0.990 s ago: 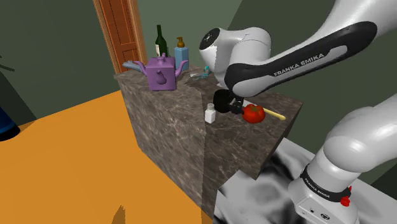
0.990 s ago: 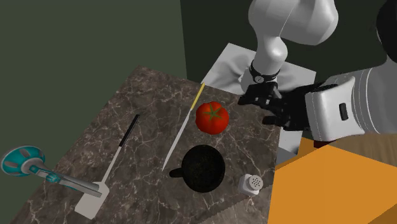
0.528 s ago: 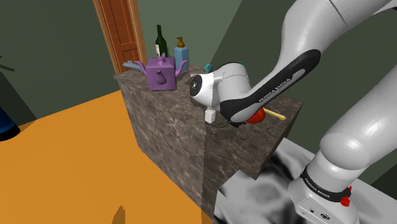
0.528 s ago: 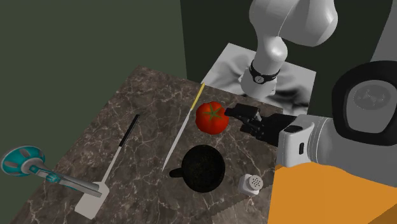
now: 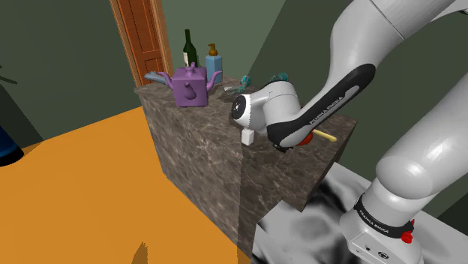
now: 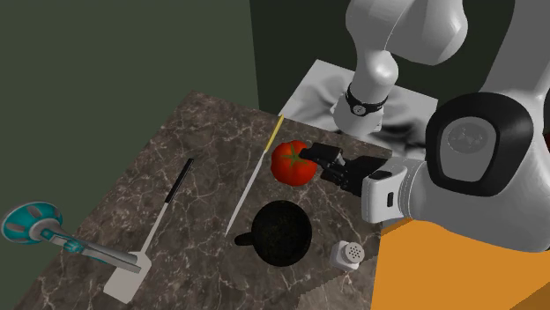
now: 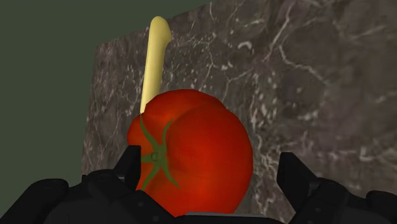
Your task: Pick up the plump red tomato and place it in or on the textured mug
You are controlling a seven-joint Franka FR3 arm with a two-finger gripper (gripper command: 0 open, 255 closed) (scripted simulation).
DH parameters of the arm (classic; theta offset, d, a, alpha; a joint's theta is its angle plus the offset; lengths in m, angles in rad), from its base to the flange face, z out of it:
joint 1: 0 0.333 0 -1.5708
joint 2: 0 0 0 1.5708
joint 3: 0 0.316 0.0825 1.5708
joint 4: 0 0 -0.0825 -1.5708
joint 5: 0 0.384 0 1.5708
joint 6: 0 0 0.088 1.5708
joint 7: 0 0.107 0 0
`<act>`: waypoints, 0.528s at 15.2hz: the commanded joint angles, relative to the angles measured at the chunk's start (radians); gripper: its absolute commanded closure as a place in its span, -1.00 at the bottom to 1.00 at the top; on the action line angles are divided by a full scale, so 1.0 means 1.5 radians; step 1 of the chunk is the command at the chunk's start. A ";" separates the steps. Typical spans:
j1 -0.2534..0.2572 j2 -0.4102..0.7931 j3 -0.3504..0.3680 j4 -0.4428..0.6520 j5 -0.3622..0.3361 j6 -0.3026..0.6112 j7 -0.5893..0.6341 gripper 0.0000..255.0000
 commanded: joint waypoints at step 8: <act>-0.001 0.000 -0.001 -0.001 -0.001 0.001 0.000 1.00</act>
